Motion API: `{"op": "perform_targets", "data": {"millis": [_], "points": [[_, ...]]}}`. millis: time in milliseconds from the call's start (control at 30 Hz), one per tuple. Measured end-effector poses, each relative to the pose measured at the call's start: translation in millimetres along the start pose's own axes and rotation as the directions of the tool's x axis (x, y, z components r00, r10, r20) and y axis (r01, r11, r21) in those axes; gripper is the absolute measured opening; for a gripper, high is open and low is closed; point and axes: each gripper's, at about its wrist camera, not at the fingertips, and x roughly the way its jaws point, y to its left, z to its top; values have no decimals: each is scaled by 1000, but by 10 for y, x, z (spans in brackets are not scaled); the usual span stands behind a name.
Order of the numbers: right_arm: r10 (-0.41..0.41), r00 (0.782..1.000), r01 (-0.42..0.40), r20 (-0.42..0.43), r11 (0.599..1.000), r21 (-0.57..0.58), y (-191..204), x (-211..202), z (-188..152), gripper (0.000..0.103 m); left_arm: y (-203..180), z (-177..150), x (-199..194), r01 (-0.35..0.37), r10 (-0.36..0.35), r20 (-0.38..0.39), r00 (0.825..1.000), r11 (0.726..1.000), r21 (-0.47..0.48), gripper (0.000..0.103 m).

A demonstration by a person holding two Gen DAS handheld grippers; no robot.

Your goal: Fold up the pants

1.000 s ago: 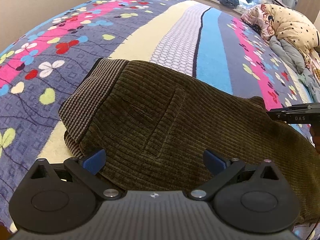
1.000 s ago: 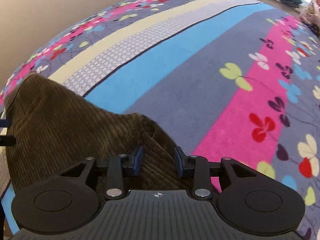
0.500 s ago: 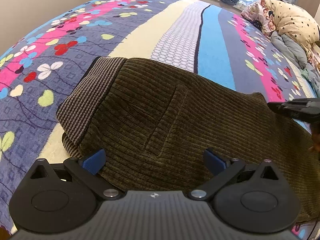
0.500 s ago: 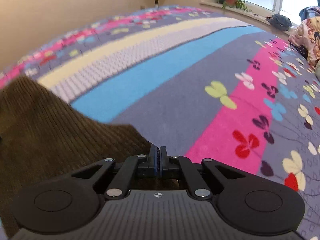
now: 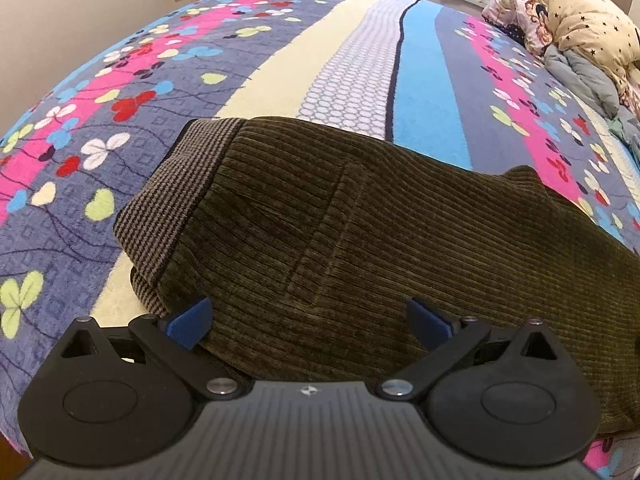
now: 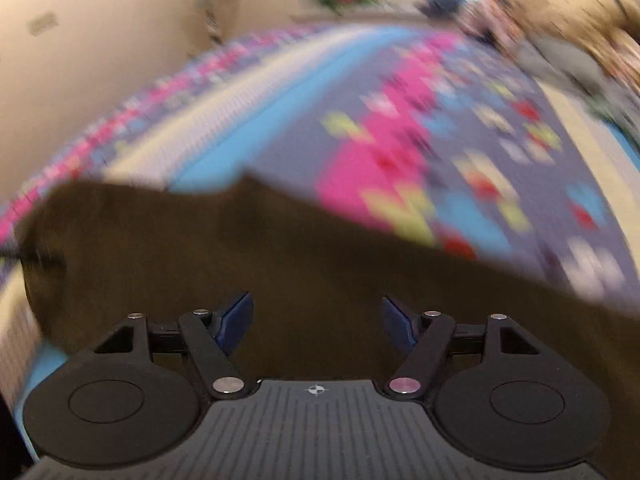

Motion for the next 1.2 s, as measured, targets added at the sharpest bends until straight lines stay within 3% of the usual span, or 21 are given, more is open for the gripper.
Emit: {"op": "perform_targets", "data": {"millis": [133,200,333,433,467,533,600,667,733,867,933,1067,1133,1200], "points": [[-153,980,165,-126,981,98,-486,-217,-728,73,-192,-70,-101,-16,16,-20,1000,999,39,103],[-128,987,145,-99,969,198,-679,-411,-879,73,-308,-104,-191,-18,20,-27,999,998,62,103],[-85,992,116,-92,902,416,-976,-810,-1023,73,-638,-161,-495,9,-9,1,1000,995,102,103],[-138,990,106,18,833,544,-1290,-1225,-1134,77,-967,-207,-715,48,-52,25,998,991,128,103],[-181,982,119,54,817,564,-1378,-1345,-1163,81,-1103,-230,-784,62,-68,37,997,987,145,103],[-323,939,186,115,762,621,-1647,-1637,-1296,85,-1442,-319,-909,95,-108,57,992,975,202,103],[-440,890,239,117,671,702,-1970,-1859,-1494,85,-1809,-441,-982,123,-146,65,987,953,277,103],[-483,869,233,103,585,777,-2238,-1992,-1702,85,-2215,-621,-1037,165,-201,57,978,912,376,103],[-502,860,208,90,507,836,-2478,-2106,-1943,84,-2574,-813,-1065,207,-256,35,966,846,491,103],[-508,856,160,98,441,883,-2734,-2228,-2268,80,-3204,-1198,-1031,256,-312,-49,949,673,694,103],[-495,862,128,109,421,898,-2887,-2216,-2378,74,-3425,-1348,-990,260,-315,-71,946,612,747,103],[-467,877,101,111,406,908,-3149,-2019,-2407,58,-3708,-1581,-869,243,-301,-87,950,532,811,103],[-442,889,83,121,414,906,-3217,-1956,-2408,57,-3821,-1649,-806,239,-290,-96,952,513,824,103],[-451,888,117,91,412,903,-3269,-1882,-2360,57,-3922,-1701,-746,240,-281,-106,954,503,830,103]]}}
